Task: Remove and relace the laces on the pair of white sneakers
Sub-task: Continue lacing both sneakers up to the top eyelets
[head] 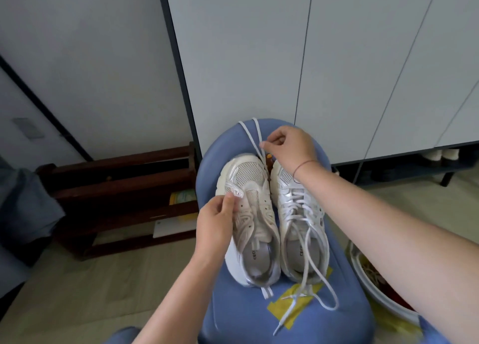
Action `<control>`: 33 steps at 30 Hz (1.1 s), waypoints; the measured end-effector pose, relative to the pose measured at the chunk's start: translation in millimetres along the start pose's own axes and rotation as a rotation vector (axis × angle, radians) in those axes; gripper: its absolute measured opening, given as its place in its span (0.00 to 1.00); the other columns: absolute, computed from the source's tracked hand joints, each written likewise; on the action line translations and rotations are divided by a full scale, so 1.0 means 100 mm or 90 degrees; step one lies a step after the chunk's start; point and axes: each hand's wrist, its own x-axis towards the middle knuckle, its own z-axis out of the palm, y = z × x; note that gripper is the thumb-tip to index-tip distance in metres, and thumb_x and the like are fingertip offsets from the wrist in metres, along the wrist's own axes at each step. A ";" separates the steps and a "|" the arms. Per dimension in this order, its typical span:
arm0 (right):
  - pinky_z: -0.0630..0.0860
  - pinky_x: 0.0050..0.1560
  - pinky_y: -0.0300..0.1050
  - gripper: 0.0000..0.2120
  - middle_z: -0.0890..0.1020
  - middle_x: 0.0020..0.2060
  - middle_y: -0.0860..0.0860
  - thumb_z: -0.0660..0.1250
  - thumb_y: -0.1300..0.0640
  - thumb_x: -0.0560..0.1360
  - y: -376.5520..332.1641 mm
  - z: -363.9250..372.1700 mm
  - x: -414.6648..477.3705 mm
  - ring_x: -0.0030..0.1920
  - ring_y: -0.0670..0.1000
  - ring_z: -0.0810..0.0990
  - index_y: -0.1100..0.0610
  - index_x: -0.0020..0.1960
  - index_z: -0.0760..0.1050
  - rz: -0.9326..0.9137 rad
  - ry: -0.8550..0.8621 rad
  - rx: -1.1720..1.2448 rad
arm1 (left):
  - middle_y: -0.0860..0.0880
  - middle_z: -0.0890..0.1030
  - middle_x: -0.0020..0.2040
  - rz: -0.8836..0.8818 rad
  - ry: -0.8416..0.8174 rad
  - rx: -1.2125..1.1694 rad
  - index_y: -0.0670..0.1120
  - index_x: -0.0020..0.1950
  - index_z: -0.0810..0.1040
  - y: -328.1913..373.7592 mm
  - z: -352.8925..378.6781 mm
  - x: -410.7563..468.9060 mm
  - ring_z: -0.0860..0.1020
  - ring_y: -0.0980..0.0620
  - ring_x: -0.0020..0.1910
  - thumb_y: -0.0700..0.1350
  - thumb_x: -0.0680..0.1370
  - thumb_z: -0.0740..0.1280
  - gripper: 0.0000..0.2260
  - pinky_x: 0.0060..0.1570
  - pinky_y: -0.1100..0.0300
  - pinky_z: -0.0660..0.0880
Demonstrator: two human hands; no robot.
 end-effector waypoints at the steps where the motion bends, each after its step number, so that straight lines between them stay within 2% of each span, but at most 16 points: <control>1: 0.76 0.49 0.46 0.09 0.80 0.37 0.47 0.73 0.48 0.70 0.00 0.09 0.06 0.43 0.51 0.81 0.52 0.42 0.76 0.002 0.002 -0.055 | 0.51 0.82 0.38 -0.004 -0.004 0.001 0.49 0.44 0.83 -0.01 0.00 0.03 0.78 0.53 0.39 0.52 0.83 0.62 0.14 0.48 0.51 0.76; 4: 0.69 0.51 0.46 0.12 0.83 0.40 0.48 0.71 0.41 0.70 0.00 0.28 0.15 0.47 0.53 0.80 0.49 0.41 0.75 0.018 0.051 -0.209 | 0.54 0.81 0.37 -0.031 -0.021 -0.016 0.49 0.44 0.83 -0.04 -0.01 0.12 0.78 0.55 0.38 0.51 0.82 0.62 0.14 0.49 0.53 0.77; 7: 0.63 0.48 0.46 0.11 0.83 0.39 0.48 0.70 0.42 0.71 0.02 0.39 0.17 0.46 0.54 0.79 0.50 0.40 0.77 0.022 0.127 -0.231 | 0.55 0.79 0.33 -0.043 -0.043 -0.029 0.48 0.44 0.83 -0.07 -0.02 0.17 0.75 0.57 0.35 0.52 0.83 0.62 0.14 0.45 0.57 0.76; 13: 0.70 0.52 0.48 0.08 0.84 0.41 0.50 0.68 0.48 0.75 0.04 0.45 0.21 0.46 0.55 0.81 0.52 0.43 0.80 -0.005 0.168 -0.214 | 0.53 0.76 0.31 -0.052 -0.063 -0.040 0.44 0.43 0.82 -0.08 -0.03 0.24 0.73 0.58 0.31 0.51 0.82 0.62 0.15 0.40 0.60 0.74; 16: 0.72 0.52 0.48 0.07 0.82 0.36 0.49 0.67 0.51 0.75 0.04 0.46 0.21 0.44 0.55 0.80 0.52 0.41 0.78 -0.025 0.139 -0.199 | 0.54 0.75 0.30 -0.059 -0.063 -0.034 0.44 0.42 0.81 -0.07 -0.03 0.26 0.73 0.59 0.29 0.52 0.82 0.62 0.16 0.39 0.60 0.74; 18: 0.73 0.49 0.47 0.07 0.77 0.31 0.47 0.67 0.53 0.74 0.01 0.42 0.24 0.41 0.53 0.79 0.52 0.38 0.76 -0.008 0.115 -0.126 | 0.54 0.75 0.30 -0.064 -0.061 -0.030 0.45 0.41 0.80 -0.05 -0.03 0.26 0.72 0.58 0.29 0.52 0.82 0.62 0.16 0.39 0.59 0.73; 20: 0.72 0.42 0.44 0.08 0.77 0.30 0.49 0.67 0.55 0.73 -0.06 0.32 0.29 0.36 0.50 0.77 0.56 0.36 0.74 0.045 0.104 0.015 | 0.53 0.75 0.31 -0.067 -0.063 -0.027 0.45 0.42 0.80 -0.03 -0.03 0.26 0.72 0.57 0.31 0.52 0.82 0.62 0.15 0.40 0.58 0.73; 22: 0.76 0.38 0.47 0.10 0.81 0.32 0.55 0.66 0.56 0.73 -0.21 0.14 0.29 0.32 0.49 0.78 0.62 0.37 0.74 0.127 0.074 0.253 | 0.52 0.77 0.33 -0.054 -0.061 -0.029 0.46 0.43 0.81 0.02 -0.03 0.24 0.74 0.56 0.33 0.52 0.82 0.62 0.15 0.43 0.56 0.75; 23: 0.78 0.36 0.45 0.09 0.82 0.32 0.56 0.64 0.58 0.75 -0.28 0.03 0.24 0.30 0.48 0.80 0.62 0.39 0.73 0.172 0.031 0.387 | 0.52 0.78 0.35 -0.035 -0.061 -0.031 0.46 0.45 0.81 0.07 -0.04 0.21 0.75 0.57 0.35 0.52 0.82 0.62 0.14 0.45 0.55 0.76; 25: 0.79 0.31 0.40 0.08 0.83 0.29 0.52 0.60 0.60 0.79 -0.42 -0.17 0.03 0.28 0.47 0.81 0.61 0.42 0.73 0.236 -0.067 0.568 | 0.55 0.81 0.41 0.028 -0.079 -0.064 0.47 0.50 0.81 0.20 -0.05 0.12 0.78 0.60 0.40 0.51 0.82 0.63 0.11 0.49 0.60 0.77; 27: 0.78 0.28 0.38 0.08 0.82 0.27 0.52 0.59 0.61 0.80 -0.50 -0.33 -0.27 0.27 0.46 0.81 0.60 0.43 0.72 0.287 -0.124 0.643 | 0.60 0.81 0.53 0.112 -0.155 -0.106 0.52 0.59 0.79 0.34 -0.07 -0.01 0.77 0.69 0.51 0.53 0.81 0.63 0.10 0.52 0.71 0.73; 28: 0.78 0.28 0.38 0.07 0.82 0.27 0.52 0.59 0.61 0.79 -0.49 -0.38 -0.41 0.27 0.46 0.81 0.60 0.43 0.72 0.314 -0.144 0.671 | 0.62 0.78 0.60 0.149 -0.202 -0.115 0.55 0.63 0.76 0.39 -0.07 -0.08 0.74 0.72 0.58 0.55 0.80 0.63 0.13 0.56 0.72 0.71; 30: 0.78 0.27 0.37 0.05 0.81 0.28 0.53 0.61 0.62 0.78 -0.46 -0.47 -0.70 0.26 0.46 0.80 0.61 0.44 0.72 0.359 -0.179 0.722 | 0.62 0.74 0.68 0.208 -0.305 -0.109 0.59 0.70 0.71 0.43 -0.03 -0.19 0.69 0.69 0.67 0.59 0.78 0.65 0.20 0.65 0.66 0.68; 31: 0.77 0.27 0.37 0.04 0.80 0.28 0.53 0.62 0.62 0.77 -0.44 -0.50 -0.82 0.26 0.46 0.79 0.62 0.45 0.72 0.379 -0.193 0.748 | 0.60 0.74 0.69 0.222 -0.357 -0.092 0.57 0.72 0.69 0.41 0.01 -0.24 0.69 0.65 0.70 0.59 0.77 0.66 0.24 0.68 0.61 0.68; 33: 0.77 0.27 0.37 0.02 0.78 0.30 0.54 0.64 0.63 0.73 -0.42 -0.57 -1.01 0.26 0.46 0.77 0.62 0.45 0.72 0.404 -0.206 0.800 | 0.54 0.79 0.65 0.209 -0.439 -0.068 0.52 0.74 0.67 0.38 0.08 -0.36 0.74 0.57 0.68 0.56 0.76 0.69 0.28 0.68 0.52 0.70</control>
